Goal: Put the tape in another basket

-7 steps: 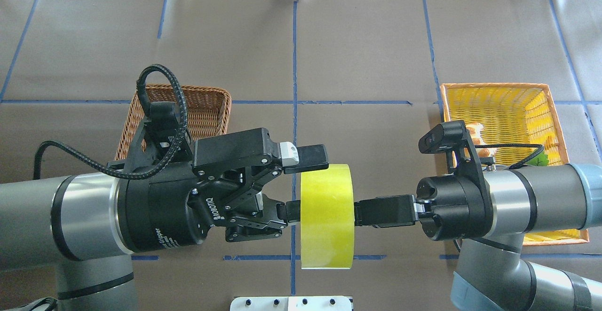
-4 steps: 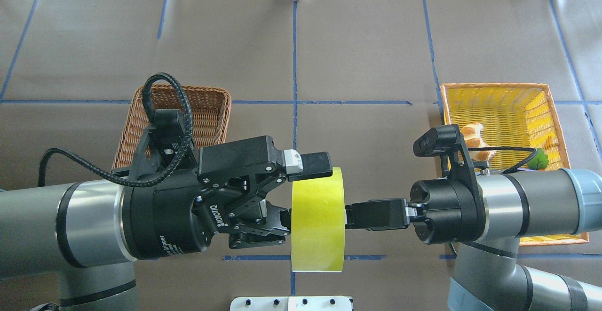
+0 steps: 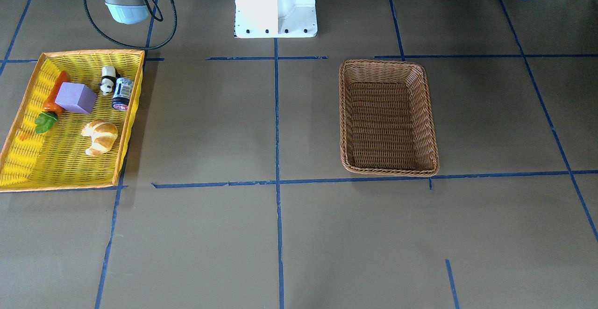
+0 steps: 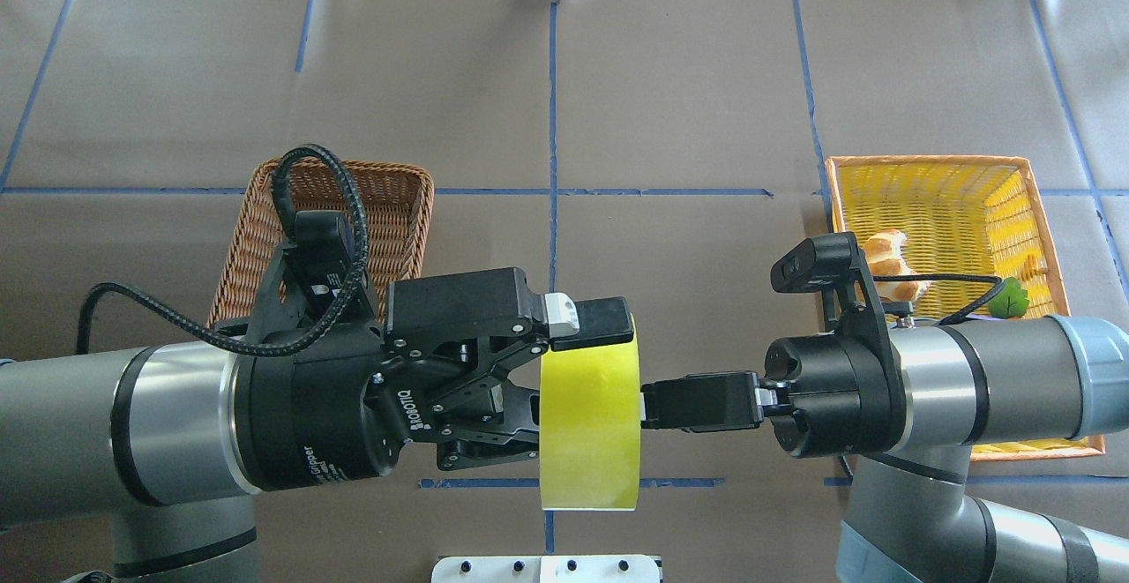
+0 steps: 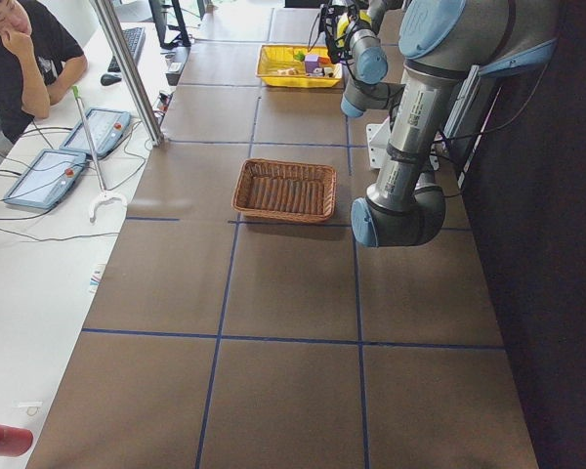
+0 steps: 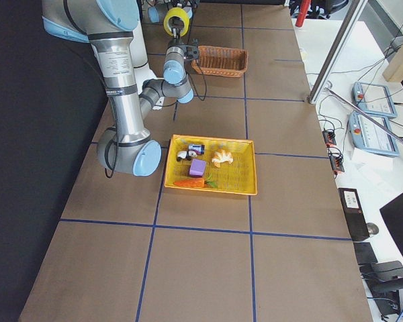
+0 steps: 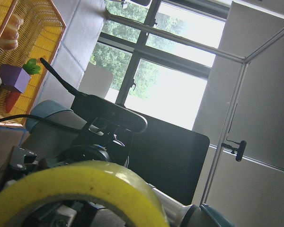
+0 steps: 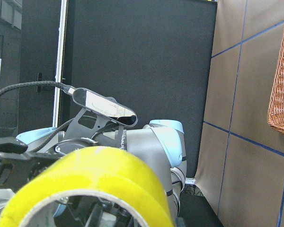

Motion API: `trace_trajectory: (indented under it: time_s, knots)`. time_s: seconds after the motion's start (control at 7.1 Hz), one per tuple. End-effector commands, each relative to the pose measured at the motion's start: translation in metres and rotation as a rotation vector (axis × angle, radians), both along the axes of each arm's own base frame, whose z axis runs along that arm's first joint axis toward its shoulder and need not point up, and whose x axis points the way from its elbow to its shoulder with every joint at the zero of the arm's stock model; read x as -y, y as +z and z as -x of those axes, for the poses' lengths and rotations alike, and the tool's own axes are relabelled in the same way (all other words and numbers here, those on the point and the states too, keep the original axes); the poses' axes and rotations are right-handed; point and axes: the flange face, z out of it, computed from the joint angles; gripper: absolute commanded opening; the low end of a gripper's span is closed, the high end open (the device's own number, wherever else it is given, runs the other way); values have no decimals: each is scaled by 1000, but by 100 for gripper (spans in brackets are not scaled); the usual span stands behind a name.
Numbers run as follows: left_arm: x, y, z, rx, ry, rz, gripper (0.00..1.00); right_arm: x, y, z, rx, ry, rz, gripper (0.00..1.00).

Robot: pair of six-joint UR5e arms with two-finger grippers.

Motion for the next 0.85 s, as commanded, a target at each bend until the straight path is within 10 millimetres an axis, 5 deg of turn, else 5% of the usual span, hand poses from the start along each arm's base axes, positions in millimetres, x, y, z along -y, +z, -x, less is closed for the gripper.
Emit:
trace_trajectory:
  time_s: [0.0,0.28,0.42,0.7]
  knots:
    - [0,2,0,3,-1,-1,5,0,0,0,1,1,-1,0]
    - [0,2,-1,5,-2,-1,0,0,-1,1,1,-1,-1,9]
    - [0,1,0,1,-2,0,0,-1,-8,3,15,-6,-9,98]
    - [-1,-1,4,-7,1,-3,0,-1,-10,3,20,-5,-12,100]
